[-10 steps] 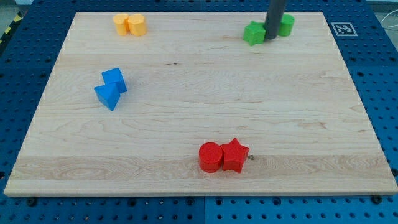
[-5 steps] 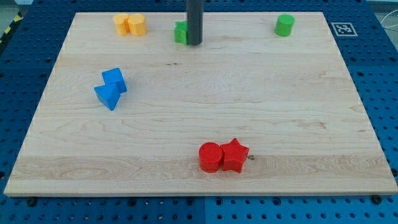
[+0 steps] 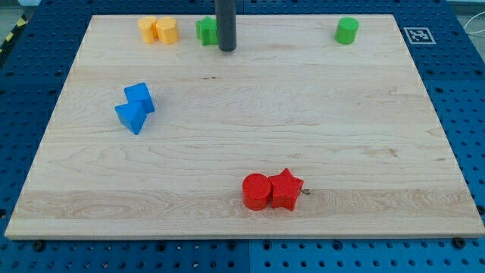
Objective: Push the green star closer to the yellow hexagon
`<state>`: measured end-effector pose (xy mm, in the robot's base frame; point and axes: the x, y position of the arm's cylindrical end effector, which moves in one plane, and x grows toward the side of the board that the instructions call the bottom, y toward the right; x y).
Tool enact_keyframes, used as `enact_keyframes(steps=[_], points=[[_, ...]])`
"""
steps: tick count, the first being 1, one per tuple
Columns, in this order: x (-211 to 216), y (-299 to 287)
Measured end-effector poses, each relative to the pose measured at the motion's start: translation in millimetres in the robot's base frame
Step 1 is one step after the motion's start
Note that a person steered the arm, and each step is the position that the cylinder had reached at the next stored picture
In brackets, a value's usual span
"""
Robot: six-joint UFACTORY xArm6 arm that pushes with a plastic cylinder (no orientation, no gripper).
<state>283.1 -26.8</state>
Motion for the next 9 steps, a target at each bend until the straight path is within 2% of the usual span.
enact_keyframes(steps=[3, 5, 6, 7, 9], points=[[-31, -45], [-29, 6], [-49, 2], [-79, -7], [-90, -68]])
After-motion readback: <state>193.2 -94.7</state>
